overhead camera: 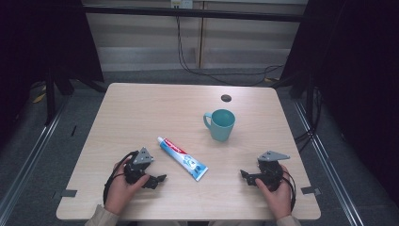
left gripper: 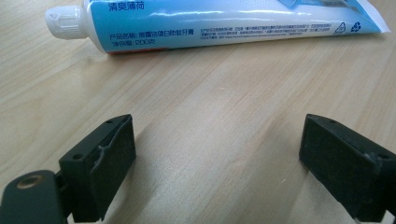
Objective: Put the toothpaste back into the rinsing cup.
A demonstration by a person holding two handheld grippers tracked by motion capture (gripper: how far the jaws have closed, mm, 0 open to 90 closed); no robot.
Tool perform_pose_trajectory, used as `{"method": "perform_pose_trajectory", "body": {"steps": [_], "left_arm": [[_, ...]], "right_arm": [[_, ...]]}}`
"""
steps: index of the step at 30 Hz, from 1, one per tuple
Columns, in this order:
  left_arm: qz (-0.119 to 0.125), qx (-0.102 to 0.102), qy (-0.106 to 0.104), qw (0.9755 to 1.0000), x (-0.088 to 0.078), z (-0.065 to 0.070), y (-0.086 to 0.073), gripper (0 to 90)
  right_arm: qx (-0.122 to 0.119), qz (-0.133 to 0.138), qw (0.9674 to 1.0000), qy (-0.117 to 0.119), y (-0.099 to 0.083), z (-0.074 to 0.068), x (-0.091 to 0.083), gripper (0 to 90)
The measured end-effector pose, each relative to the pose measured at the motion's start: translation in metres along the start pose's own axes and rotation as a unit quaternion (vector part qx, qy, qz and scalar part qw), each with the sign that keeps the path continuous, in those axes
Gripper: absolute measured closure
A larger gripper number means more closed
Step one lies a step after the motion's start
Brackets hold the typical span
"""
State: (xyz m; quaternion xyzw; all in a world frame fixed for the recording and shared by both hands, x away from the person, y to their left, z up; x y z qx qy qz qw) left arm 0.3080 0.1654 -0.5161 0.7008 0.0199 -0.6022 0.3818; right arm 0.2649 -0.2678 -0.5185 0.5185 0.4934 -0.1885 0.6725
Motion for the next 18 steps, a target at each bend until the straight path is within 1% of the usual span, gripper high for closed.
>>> {"method": "perform_pose_trajectory", "body": {"steps": [9,11,12,15,18], "left_arm": [[0.000,0.000,0.000,1.0000,0.000,0.000,0.000,10.3],[-0.001,0.000,0.000,1.0000,0.000,0.000,0.000,10.1],[-0.001,0.000,0.000,1.0000,0.000,0.000,0.000,10.1],[-0.001,0.000,0.001,1.0000,0.000,0.000,0.000,10.0],[-0.001,0.000,0.001,1.0000,0.000,0.000,0.000,10.0]], "right_arm": [[0.004,-0.001,1.0000,-0.001,0.001,-0.001,0.000,11.9],[0.005,-0.013,0.9999,-0.001,0.004,-0.002,-0.001,14.5],[0.003,-0.017,0.9998,0.000,0.006,-0.004,-0.001,15.4],[-0.006,-0.030,0.9995,0.009,0.012,-0.009,0.000,17.9],[-0.019,-0.038,0.9987,0.029,0.022,-0.016,0.003,18.2]]}}
Point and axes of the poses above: each handheld gripper's, and its own axes: x roughly forward along the jaws, y roughly out of its top, z roughly to its right, the point moved 1 cm from there along x, roughly forward along the jaws, and after that the axes turned 15 degrees about -z, right-handed, at the moved point
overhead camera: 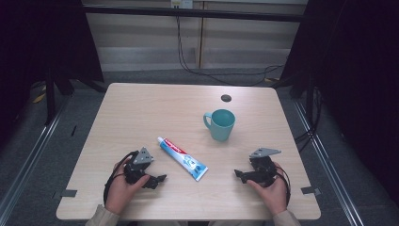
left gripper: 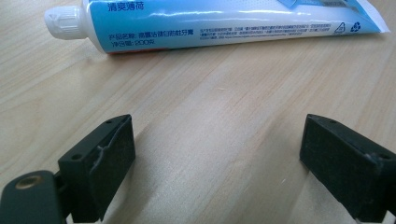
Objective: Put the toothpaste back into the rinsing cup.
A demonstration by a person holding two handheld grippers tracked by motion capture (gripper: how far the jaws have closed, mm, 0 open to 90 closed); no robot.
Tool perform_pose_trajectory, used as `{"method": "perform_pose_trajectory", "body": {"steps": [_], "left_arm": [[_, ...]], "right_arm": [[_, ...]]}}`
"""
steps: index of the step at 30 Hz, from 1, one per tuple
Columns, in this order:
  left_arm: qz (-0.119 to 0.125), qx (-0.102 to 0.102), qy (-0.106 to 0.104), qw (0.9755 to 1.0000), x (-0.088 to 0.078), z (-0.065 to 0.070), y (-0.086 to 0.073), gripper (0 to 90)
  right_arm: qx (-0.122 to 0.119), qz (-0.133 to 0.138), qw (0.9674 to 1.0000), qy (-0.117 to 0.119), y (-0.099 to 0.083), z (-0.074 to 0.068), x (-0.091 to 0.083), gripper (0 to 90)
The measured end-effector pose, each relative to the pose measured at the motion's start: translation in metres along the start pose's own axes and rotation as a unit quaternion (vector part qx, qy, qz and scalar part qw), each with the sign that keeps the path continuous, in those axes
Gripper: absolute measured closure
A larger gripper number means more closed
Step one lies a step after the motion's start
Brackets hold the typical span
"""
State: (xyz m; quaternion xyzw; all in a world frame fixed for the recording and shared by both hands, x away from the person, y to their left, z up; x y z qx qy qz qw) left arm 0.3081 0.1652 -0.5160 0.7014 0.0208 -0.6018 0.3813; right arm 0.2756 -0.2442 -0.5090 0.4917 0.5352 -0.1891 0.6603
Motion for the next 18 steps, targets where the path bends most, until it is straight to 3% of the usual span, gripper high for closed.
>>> {"method": "perform_pose_trajectory", "body": {"steps": [9,18], "left_arm": [[0.000,-0.001,-0.001,1.0000,0.000,0.000,0.000,10.0],[0.000,0.000,0.000,1.0000,0.000,0.000,0.000,10.0]], "right_arm": [[-0.047,-0.024,0.9978,0.039,0.043,-0.029,-0.007,21.7],[-0.090,-0.033,0.9939,0.054,0.080,-0.054,-0.004,22.6]]}}
Point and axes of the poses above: each handheld gripper's, and its own axes: x roughly forward along the jaws, y roughly out of its top, z roughly to its right, the point moved 1 cm from there along x, roughly forward along the jaws, and after that the axes turned 15 degrees about -z, right-handed, at the moved point
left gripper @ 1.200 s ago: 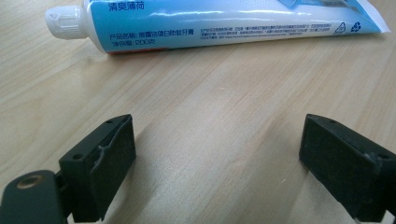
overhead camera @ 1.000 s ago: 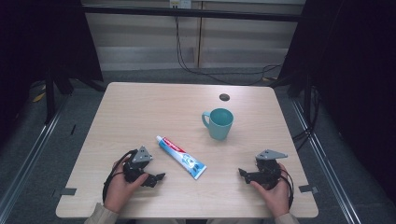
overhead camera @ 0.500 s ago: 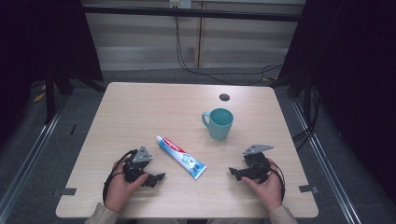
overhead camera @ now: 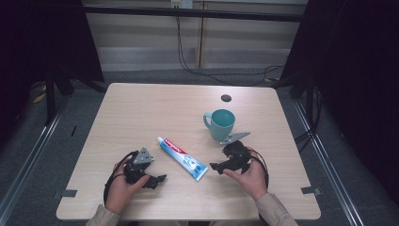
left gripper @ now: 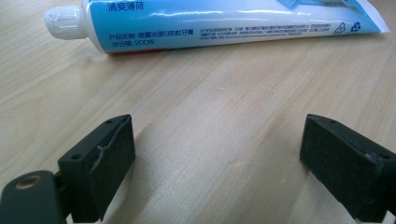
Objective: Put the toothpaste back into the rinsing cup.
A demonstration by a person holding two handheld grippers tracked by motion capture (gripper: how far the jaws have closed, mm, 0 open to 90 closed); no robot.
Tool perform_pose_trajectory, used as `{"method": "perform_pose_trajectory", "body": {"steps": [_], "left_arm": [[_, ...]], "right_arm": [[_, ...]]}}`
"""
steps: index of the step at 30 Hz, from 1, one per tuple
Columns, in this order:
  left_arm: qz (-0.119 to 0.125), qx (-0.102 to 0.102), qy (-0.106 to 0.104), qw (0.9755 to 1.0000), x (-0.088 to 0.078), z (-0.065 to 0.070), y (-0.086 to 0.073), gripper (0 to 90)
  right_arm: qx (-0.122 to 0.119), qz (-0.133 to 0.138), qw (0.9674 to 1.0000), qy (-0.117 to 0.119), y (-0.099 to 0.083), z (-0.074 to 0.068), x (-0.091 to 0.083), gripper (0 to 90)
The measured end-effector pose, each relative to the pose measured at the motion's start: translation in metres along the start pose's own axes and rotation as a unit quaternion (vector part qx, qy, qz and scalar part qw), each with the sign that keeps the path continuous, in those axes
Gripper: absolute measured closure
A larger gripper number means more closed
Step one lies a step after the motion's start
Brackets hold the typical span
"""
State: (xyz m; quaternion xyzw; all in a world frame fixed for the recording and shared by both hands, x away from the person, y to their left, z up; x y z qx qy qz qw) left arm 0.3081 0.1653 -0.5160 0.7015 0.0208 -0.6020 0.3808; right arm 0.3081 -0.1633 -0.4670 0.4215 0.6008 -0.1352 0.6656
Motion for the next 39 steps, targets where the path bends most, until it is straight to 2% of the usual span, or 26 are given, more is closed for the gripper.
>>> {"method": "perform_pose_trajectory", "body": {"steps": [3,7,11,15,19,23,26,30,32,37,39], "left_arm": [[0.000,0.000,0.000,1.0000,0.000,0.000,0.000,10.0],[0.000,0.000,0.000,1.0000,0.000,0.000,0.000,10.0],[0.000,0.000,0.000,1.0000,0.000,0.000,0.000,10.0],[0.000,-0.001,-0.002,1.0000,0.000,0.000,0.000,10.0],[0.000,-0.001,-0.001,1.0000,0.000,0.000,0.000,10.0],[0.000,-0.001,-0.003,1.0000,0.000,0.000,0.000,9.9],[0.000,-0.001,-0.003,1.0000,0.000,0.000,0.000,9.8],[0.000,0.000,-0.003,1.0000,0.000,0.000,0.000,9.8],[0.000,0.000,-0.003,1.0000,0.000,0.000,0.000,9.8],[0.000,-0.001,-0.003,1.0000,0.000,0.000,0.000,9.8],[0.000,0.000,-0.003,1.0000,0.000,0.000,0.000,9.8]], "right_arm": [[-0.010,-0.002,0.9999,0.003,0.009,-0.004,0.004,22.9],[-0.009,-0.002,0.9996,0.026,0.019,-0.011,0.011,23.4],[-0.026,-0.007,0.9994,0.022,0.032,-0.018,0.016,23.6],[-0.034,-0.008,0.9988,0.034,0.044,-0.026,0.022,25.3],[-0.027,-0.005,0.9983,0.052,0.054,-0.031,0.030,25.6],[-0.033,-0.014,0.9983,0.047,0.062,-0.035,0.042,25.5],[-0.044,-0.031,0.9976,0.045,0.066,-0.038,0.049,28.1],[-0.038,-0.039,0.9976,0.043,0.068,-0.040,0.055,32.3],[-0.044,-0.038,0.9973,0.044,0.069,-0.041,0.058,33.4],[-0.057,-0.063,0.9958,0.032,0.071,-0.049,0.065,42.1],[-0.068,-0.061,0.9956,0.018,0.072,-0.052,0.066,43.9]]}}
Point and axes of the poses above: each handheld gripper's, and its own axes: x roughly forward along the jaws, y roughly out of its top, z roughly to its right, the point moved 1 cm from there along x, roughly forward along the jaws, and after that the axes turned 15 degrees about -z, right-handed, at the moved point
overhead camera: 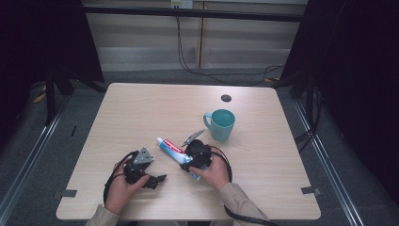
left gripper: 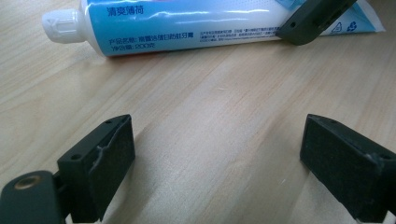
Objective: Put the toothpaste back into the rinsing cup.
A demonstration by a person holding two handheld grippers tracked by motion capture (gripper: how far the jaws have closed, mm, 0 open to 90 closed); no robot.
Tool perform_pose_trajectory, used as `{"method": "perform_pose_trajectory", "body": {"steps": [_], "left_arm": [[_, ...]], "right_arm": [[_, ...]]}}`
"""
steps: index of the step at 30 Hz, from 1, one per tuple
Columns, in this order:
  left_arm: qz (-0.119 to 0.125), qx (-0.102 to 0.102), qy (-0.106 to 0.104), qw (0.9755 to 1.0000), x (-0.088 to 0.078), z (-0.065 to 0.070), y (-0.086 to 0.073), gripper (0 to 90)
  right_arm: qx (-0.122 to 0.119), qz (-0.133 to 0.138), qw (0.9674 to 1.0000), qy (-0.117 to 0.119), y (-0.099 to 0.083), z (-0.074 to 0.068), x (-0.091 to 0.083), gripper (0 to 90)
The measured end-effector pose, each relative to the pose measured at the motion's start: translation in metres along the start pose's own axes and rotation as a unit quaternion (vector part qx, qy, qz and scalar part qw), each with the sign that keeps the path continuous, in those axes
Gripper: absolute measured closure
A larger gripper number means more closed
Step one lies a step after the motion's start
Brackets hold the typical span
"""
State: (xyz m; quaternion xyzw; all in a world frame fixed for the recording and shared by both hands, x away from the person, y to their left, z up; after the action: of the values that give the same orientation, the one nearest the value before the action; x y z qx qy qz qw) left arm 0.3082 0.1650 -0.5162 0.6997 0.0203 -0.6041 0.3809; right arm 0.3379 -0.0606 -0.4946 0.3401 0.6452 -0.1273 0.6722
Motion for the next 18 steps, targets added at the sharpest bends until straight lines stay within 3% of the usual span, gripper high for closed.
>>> {"method": "perform_pose_trajectory", "body": {"steps": [5,7,9,10,13,18], "left_arm": [[0.000,0.000,-0.002,1.0000,0.001,0.000,0.000,9.0],[0.000,0.002,-0.001,1.0000,0.001,0.000,0.000,8.7],[0.000,0.001,-0.002,1.0000,0.001,0.000,0.000,8.7],[-0.001,0.002,0.000,1.0000,0.000,0.000,0.000,8.7],[-0.001,0.004,-0.001,1.0000,0.001,0.000,0.001,8.4],[-0.006,0.006,-0.004,1.0000,0.001,0.000,0.001,5.8]], "right_arm": [[0.000,-0.017,0.9998,-0.014,0.003,-0.003,-0.001,50.2],[0.001,-0.036,0.9992,-0.015,0.008,-0.004,-0.003,58.7],[0.006,-0.036,0.9993,-0.011,0.009,-0.004,-0.007,71.7],[0.008,-0.035,0.9993,-0.008,0.010,-0.002,-0.010,73.8],[0.015,-0.046,0.9988,0.009,0.011,0.001,-0.012,75.7],[-0.001,-0.056,0.9984,-0.001,0.011,0.000,-0.015,76.2]]}}
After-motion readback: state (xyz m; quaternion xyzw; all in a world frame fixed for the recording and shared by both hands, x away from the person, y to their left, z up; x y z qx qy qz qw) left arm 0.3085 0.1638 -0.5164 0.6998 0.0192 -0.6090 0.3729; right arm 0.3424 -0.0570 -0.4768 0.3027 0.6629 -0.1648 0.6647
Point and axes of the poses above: each handheld gripper's, and its own axes: x roughly forward along the jaws, y roughly out of its top, z roughly to its right, the point moved 1 cm from there along x, roughly forward along the jaws, and after that the axes turned 15 degrees about -z, right-handed, at the moved point
